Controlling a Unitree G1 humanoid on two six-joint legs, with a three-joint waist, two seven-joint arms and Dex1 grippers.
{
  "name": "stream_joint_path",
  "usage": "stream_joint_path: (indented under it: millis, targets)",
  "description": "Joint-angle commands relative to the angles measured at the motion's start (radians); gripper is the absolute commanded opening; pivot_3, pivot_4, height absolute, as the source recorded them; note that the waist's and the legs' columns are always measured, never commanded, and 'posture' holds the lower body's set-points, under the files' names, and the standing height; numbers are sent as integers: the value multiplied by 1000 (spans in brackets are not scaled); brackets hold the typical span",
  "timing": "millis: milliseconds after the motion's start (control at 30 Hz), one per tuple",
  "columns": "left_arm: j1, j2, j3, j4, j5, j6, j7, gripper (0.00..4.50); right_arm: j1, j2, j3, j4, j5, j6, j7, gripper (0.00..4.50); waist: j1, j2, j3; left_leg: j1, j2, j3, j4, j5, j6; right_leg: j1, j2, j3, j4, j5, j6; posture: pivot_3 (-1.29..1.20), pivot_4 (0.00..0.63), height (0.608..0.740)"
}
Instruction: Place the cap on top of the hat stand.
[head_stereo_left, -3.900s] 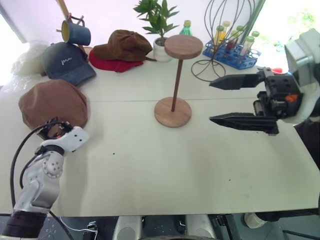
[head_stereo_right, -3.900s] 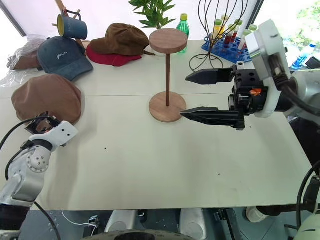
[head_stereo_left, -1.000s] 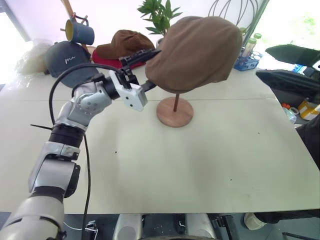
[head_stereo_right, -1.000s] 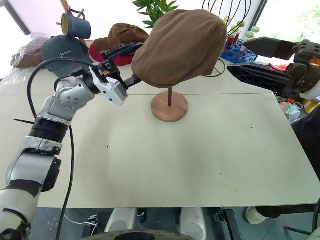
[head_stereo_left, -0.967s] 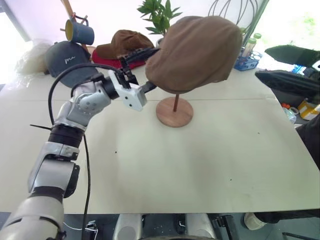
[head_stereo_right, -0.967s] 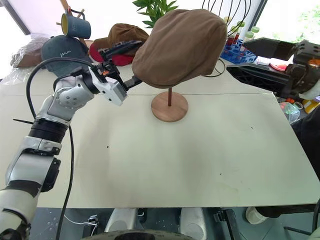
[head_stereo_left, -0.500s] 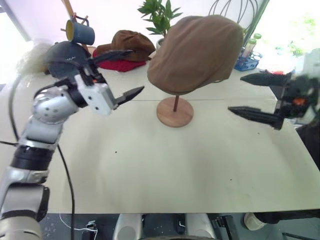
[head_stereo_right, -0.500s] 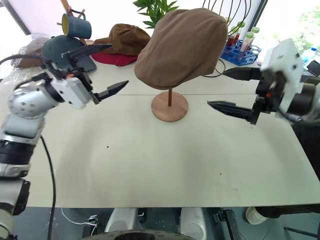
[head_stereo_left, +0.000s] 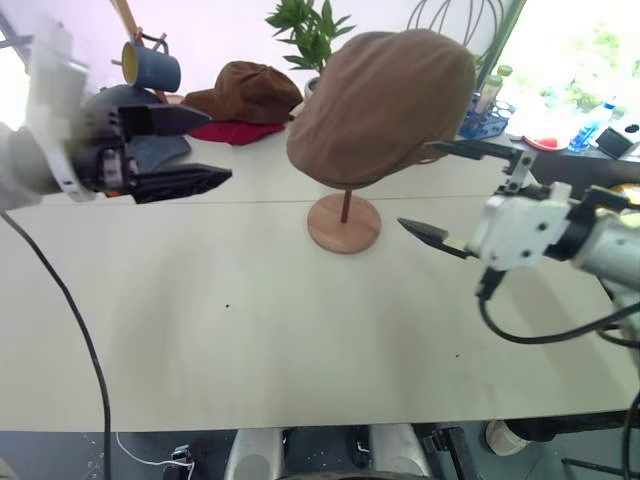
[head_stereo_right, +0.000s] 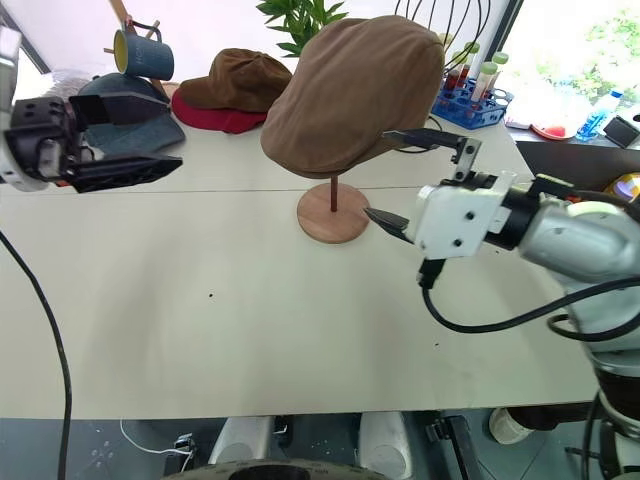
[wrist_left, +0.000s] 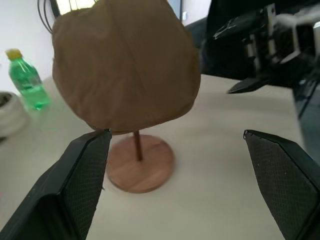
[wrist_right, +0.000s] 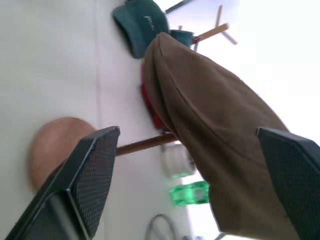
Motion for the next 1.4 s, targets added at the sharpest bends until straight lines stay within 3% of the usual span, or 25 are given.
stream_joint_path:
  millis: [33,300,467,800,900,1133,1400]
  targets:
    - [-57,38,-1,50,13,57,-119,4418,-24,49,76,74,-221,-186,-119,4500,-2,0,0,0,0,0,0,0,0,0,0,0,0,0,-1,0,150,740]
    - [-136,42,-50,99,133,65,-259,4418,-111,217,156,196,-590,-327,-413,4500,-4,0,0,-1,0,0,0,1,-1,-2,0,0,0,1,-2,0,150,740]
    - [-167,25,-48,121,171,66,-272,4418,-119,238,126,172,-640,-328,-473,4500,-1,0,0,-2,0,0,0,1,-1,-1,0,1,0,1,-2,0,150,740]
    - [-191,-20,-39,128,212,70,-279,4418,-231,293,210,371,-739,-328,-545,4500,-20,-1,0,-1,0,0,0,1,-1,-1,0,1,1,1,-2,0,150,740]
    - [-179,-27,-40,123,234,51,-283,4500,-255,315,219,390,-750,-325,-570,3609,-23,-1,0,-1,0,0,0,1,-1,-2,0,1,2,2,0,0,150,740]
    - [-167,-43,-38,117,261,38,-285,4500,-268,312,212,385,-743,-335,-586,49,-22,-1,0,-1,0,0,0,1,-1,-2,0,1,4,2,1,0,150,740]
    - [-154,-65,-32,112,281,30,-284,4500,-323,298,186,389,-640,-368,-566,18,-23,-1,0,-1,0,0,0,1,-1,-2,0,2,4,2,1,0,150,740]
